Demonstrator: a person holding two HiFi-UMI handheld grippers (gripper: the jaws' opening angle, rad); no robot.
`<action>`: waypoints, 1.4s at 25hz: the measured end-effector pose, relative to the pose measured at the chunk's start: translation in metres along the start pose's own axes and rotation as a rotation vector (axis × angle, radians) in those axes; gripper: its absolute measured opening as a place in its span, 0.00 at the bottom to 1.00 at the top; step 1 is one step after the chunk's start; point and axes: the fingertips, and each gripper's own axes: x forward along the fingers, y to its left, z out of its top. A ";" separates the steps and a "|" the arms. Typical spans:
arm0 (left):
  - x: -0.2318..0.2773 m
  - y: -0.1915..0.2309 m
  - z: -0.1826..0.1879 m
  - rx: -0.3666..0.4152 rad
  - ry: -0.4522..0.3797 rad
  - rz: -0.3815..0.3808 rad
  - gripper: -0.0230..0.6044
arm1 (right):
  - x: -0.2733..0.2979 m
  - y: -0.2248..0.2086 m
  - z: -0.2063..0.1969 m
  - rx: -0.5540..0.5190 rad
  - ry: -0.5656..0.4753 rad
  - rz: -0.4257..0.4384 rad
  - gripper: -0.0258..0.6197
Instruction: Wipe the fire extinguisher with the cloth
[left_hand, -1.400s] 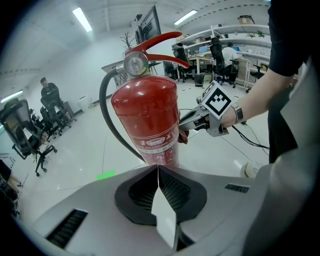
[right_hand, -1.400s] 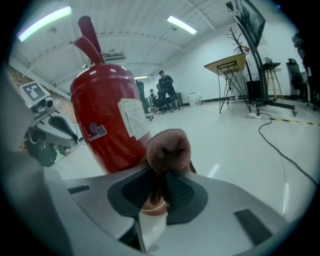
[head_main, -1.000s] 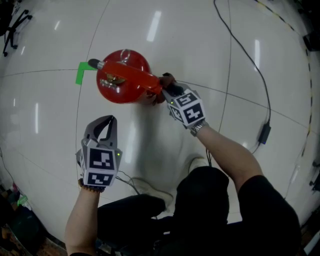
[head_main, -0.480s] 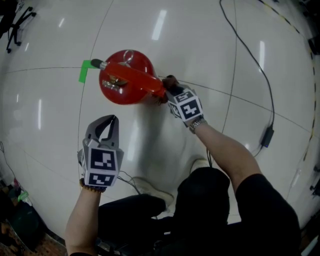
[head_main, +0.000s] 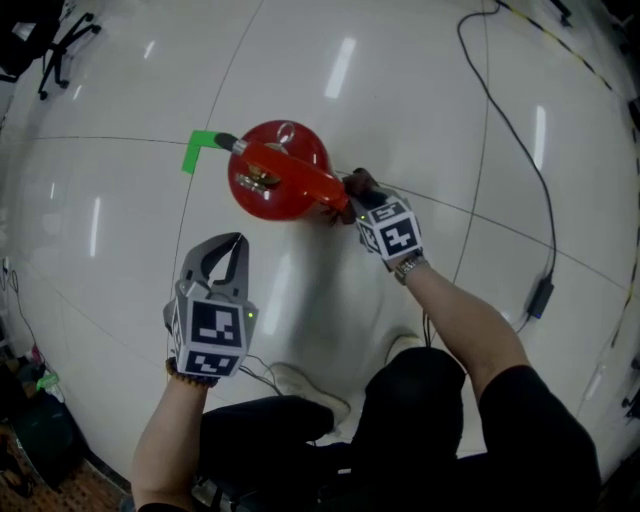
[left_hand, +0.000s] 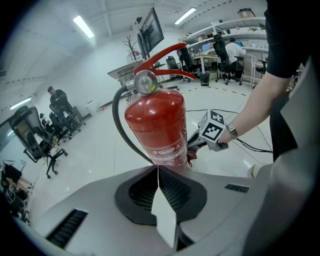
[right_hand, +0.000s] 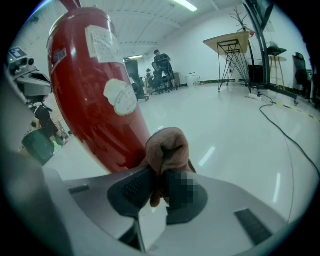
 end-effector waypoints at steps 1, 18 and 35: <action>-0.003 0.004 0.003 0.003 -0.006 0.010 0.04 | -0.006 0.001 0.004 -0.002 -0.007 0.002 0.16; -0.043 0.038 0.032 0.005 -0.014 0.122 0.04 | -0.125 0.034 0.083 -0.029 -0.190 0.142 0.16; -0.045 0.032 0.061 0.101 -0.059 0.110 0.04 | -0.178 0.044 0.116 -0.007 -0.322 0.152 0.16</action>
